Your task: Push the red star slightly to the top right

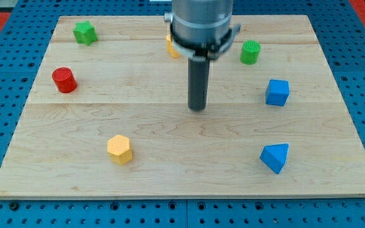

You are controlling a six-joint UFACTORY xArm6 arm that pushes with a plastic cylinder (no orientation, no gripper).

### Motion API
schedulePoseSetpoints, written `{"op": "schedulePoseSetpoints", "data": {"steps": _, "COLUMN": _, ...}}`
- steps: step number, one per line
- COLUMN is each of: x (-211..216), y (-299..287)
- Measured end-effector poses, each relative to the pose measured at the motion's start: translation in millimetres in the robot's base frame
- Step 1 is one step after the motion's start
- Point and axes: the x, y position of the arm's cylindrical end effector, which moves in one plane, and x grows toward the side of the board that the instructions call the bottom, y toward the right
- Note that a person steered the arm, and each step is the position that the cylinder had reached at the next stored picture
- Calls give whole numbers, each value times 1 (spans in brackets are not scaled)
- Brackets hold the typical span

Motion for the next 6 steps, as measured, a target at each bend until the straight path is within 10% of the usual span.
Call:
{"op": "schedulePoseSetpoints", "data": {"steps": 1, "x": -81, "y": 47}}
{"op": "schedulePoseSetpoints", "data": {"steps": 6, "x": -178, "y": 37}}
